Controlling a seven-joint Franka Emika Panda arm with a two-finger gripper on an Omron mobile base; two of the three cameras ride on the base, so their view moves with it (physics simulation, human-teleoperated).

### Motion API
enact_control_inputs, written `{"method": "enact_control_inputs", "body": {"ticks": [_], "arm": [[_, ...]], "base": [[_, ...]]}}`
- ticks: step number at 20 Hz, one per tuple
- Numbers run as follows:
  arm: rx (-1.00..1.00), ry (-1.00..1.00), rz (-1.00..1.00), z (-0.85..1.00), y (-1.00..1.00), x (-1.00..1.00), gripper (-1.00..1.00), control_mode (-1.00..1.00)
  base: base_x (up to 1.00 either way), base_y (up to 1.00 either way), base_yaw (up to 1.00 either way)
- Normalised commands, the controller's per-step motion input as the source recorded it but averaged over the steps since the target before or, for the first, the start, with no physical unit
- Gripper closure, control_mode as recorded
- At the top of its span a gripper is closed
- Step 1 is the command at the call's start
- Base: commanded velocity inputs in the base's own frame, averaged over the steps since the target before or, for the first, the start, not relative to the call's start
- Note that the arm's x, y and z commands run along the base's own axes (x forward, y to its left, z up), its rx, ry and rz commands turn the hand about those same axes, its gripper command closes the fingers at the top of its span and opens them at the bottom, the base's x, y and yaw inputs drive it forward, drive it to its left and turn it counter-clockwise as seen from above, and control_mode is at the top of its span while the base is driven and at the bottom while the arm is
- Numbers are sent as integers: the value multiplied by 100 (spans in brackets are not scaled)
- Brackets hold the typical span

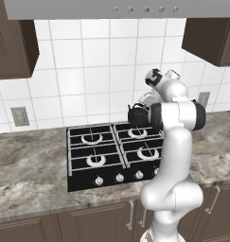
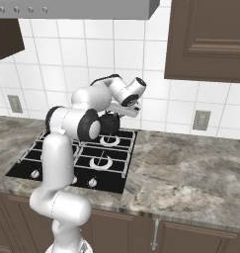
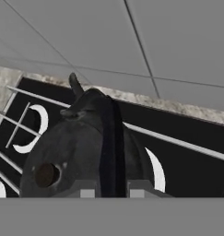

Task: The kettle is done boiling. Turn off the stove, then wait for 300 timesteps before moving the kettle to the dining table.

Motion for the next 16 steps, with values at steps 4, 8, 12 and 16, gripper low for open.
{"method": "enact_control_inputs", "body": {"ticks": [4,8,12,16], "arm": [[2,0,-4,22,1,-26,100,-100],[3,0,-5,15,6,-46,100,-100],[3,0,-5,16,8,-50,100,-100],[2,0,-4,20,12,-45,100,-100]], "base": [[0,0,0],[0,0,0],[0,0,0],[0,0,0]]}}
